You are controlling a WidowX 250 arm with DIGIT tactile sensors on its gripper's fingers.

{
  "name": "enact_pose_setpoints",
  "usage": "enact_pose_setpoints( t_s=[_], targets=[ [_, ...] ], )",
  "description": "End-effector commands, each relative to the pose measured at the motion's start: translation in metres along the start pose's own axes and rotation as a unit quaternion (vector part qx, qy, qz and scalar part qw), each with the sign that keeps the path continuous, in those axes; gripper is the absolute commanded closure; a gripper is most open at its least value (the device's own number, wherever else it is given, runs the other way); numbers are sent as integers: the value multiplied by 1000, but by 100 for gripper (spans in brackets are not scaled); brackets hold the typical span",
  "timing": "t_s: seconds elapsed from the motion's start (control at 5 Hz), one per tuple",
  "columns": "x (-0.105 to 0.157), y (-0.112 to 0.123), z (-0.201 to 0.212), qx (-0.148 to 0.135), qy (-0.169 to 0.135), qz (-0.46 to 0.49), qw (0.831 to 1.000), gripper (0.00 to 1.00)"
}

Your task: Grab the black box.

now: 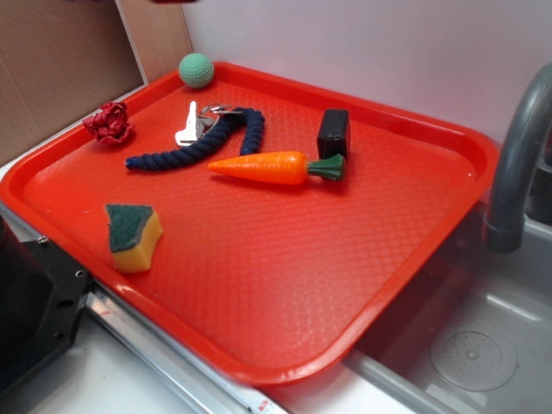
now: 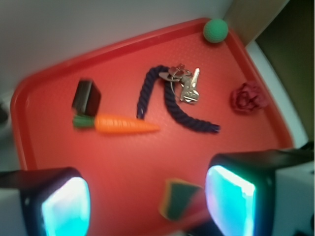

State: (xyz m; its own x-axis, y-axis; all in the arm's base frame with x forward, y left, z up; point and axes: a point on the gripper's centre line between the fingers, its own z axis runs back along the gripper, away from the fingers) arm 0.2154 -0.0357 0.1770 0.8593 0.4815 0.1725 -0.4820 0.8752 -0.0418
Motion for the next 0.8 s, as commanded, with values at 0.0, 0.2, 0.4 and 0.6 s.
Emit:
enact_pose_setpoints(
  t_s=[0.0,0.2,0.4,0.6],
  targets=[
    [10,1,13,-20,-22,11,1000,0],
    [10,1,13,-20,-22,11,1000,0],
    [22,-19,-41,28,-2,-55,998,0],
    [26,-54,-78,24,-5,-57,998,0]
  ],
)
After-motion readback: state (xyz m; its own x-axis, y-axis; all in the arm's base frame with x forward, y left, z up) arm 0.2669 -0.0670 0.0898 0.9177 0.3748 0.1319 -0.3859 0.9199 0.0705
